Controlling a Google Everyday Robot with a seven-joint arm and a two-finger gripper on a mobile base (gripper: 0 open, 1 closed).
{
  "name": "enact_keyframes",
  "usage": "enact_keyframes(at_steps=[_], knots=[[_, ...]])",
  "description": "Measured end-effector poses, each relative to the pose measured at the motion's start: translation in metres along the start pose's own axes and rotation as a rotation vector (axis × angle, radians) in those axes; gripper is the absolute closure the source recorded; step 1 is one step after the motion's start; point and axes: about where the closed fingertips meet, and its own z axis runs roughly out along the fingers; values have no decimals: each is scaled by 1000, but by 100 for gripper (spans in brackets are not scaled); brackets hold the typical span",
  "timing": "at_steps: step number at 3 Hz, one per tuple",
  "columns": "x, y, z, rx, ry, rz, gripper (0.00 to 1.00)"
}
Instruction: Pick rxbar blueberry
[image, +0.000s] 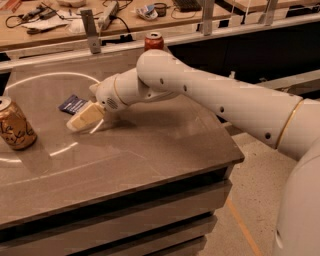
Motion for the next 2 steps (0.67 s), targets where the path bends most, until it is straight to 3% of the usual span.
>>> enact_keyframes(at_steps=[1,2], knots=[[6,7,5,-21,7,14,42],[3,10,5,-30,-9,12,73]])
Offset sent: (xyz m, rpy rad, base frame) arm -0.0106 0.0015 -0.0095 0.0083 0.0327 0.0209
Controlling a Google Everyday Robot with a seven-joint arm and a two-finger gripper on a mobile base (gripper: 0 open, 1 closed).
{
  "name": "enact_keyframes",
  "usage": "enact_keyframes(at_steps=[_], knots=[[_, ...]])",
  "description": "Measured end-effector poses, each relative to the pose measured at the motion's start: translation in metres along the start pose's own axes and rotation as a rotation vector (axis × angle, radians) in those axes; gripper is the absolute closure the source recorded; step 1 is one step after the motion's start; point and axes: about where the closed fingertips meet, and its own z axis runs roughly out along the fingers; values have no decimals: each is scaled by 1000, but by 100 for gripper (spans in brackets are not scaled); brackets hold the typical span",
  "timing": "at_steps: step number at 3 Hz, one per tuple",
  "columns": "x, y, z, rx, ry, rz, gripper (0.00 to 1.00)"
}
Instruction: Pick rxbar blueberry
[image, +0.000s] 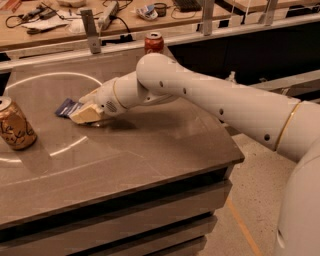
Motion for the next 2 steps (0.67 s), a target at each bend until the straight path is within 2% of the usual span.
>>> enact_keyframes(at_steps=[1,2], knots=[[-16,0,-6,5,-51,-18,95],[-40,-1,-31,-29,-167,-65,100]])
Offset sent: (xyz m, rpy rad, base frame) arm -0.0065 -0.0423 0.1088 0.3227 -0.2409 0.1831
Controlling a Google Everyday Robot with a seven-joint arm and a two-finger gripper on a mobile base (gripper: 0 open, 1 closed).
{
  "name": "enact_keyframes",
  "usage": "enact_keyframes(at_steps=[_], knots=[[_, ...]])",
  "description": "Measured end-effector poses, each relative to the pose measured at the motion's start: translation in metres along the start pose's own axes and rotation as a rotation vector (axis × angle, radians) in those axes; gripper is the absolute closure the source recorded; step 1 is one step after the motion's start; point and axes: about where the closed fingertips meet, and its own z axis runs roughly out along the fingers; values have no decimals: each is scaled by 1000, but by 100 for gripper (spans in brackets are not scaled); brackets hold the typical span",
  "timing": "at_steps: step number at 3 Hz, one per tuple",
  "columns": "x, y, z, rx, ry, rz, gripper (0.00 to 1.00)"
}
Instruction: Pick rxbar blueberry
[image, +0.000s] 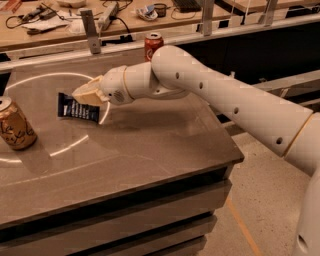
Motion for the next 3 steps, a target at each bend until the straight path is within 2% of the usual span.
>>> enact_keyframes(at_steps=[1,2,3], knots=[[-27,-2,-28,-28,-93,-157,100],[-43,-5,-52,-51,-170,-281,100],[-49,-8,-62,-78,-203,-326,100]])
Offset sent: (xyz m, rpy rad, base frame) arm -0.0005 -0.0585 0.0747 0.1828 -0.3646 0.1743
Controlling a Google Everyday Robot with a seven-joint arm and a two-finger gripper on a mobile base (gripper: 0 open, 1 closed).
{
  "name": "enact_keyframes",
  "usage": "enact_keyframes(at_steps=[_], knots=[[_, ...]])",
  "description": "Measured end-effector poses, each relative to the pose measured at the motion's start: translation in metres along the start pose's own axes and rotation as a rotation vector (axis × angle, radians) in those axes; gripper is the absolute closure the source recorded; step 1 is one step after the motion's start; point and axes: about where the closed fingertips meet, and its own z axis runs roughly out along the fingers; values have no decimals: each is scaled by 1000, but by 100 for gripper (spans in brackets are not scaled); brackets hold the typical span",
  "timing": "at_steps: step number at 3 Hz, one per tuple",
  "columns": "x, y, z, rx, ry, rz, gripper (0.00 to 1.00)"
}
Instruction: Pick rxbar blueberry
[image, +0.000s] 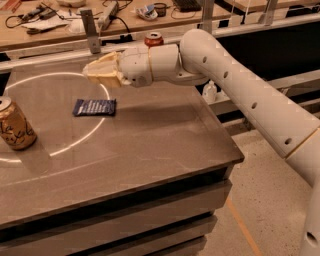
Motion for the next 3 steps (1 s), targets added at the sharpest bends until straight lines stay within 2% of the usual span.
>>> enact_keyframes(at_steps=[1,2,3], knots=[[0,-4,-2,-38,-3,17,100],[19,-6,-3,-39,38,100,84],[42,-6,-6,-22,90,170,61]])
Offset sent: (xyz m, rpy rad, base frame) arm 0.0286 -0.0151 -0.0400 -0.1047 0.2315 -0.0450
